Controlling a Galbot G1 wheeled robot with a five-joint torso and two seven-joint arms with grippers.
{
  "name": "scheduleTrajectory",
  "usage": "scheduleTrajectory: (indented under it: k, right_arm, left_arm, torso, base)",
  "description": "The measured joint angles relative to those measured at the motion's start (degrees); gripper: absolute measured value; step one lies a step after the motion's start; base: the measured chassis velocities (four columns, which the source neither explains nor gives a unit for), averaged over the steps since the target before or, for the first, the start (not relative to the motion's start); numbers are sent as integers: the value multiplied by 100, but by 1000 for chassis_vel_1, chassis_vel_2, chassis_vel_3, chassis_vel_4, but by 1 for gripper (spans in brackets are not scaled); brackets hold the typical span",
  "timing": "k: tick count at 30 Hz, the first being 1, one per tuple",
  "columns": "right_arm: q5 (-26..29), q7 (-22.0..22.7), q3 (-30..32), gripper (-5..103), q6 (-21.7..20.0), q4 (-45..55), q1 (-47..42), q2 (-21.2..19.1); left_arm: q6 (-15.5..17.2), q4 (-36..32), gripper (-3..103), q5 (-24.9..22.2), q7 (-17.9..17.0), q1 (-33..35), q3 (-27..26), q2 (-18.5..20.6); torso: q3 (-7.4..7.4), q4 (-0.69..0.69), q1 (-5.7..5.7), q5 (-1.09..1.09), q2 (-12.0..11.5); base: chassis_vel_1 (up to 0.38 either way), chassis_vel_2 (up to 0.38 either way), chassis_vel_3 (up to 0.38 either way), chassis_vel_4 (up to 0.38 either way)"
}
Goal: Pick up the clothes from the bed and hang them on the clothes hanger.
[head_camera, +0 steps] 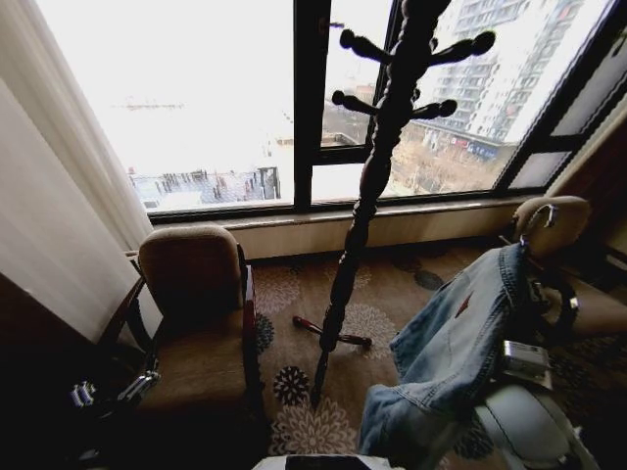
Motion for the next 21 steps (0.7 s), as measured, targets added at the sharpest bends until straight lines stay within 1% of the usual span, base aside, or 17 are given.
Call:
scheduleTrajectory:
  k: [4,7,14,21]
  right_arm:
    - [0,1,13,21,5,17,-14,-3]
    - [-20,-9,22,21,30,23,-34,5]
    - [-20,-1,89,21,10,23,-38,-2]
    - [105,13,226,21,-55,-33,66,-125]
  left_arm:
    - [0,0,100,0,0,0,0,0]
    - [0,0,100,0,0,0,0,0]
    - [0,0,100,0,0,0,0,0]
    - [0,0,100,0,0,0,0,0]
  torso:
    - [0,-1,0,0,0]
    - [1,0,5,0,-1]
    - [-4,0,-10,0,3]
    - [-3,-1,-10,1,5]
  base:
    - [-231,187,251,-188]
    - [-140,100,95,-116]
    - [-3,8,10,-5]
    - [7,-11,-10,15]
